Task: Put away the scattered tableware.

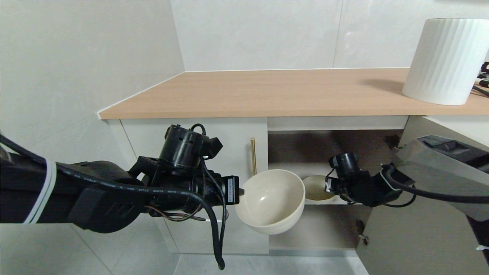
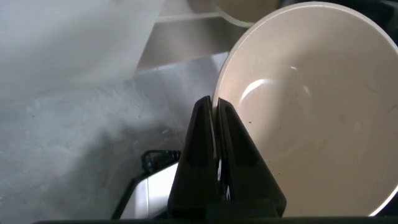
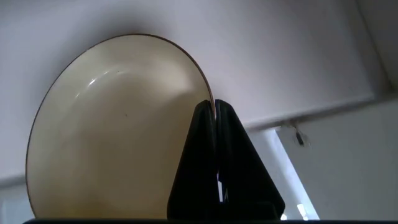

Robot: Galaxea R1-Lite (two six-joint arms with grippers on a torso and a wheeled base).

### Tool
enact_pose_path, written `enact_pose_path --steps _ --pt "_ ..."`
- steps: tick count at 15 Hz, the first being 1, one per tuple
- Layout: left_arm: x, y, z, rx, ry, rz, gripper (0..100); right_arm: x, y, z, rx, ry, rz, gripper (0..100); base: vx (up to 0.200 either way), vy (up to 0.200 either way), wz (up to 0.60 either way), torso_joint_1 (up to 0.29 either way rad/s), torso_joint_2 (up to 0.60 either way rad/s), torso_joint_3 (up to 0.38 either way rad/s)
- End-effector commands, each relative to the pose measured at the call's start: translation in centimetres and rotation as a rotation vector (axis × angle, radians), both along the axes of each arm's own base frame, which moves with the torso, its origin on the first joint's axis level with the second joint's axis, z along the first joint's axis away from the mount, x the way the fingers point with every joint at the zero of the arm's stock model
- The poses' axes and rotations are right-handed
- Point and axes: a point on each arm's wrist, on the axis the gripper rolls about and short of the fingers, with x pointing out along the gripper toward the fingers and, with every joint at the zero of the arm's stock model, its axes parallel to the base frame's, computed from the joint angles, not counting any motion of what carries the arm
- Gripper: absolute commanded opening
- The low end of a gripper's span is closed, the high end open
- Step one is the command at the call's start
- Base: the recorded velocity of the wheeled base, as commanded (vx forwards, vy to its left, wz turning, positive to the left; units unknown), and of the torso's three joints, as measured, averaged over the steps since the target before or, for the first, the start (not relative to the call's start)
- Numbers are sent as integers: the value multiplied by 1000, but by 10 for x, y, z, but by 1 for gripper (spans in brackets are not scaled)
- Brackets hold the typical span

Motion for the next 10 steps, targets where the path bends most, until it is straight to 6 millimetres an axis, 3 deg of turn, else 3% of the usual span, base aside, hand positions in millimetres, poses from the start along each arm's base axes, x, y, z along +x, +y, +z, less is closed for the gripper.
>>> enact_pose_path --steps 1,10 --pt "0 -1 -1 1 2 -2 0 14 -2 -27 -23 19 -34 0 0 0 0 0 0 0" --pt "0 -2 -2 4 6 -4 0 37 -4 -33 -29 -30 -68 0 0 0 0 0 0 0"
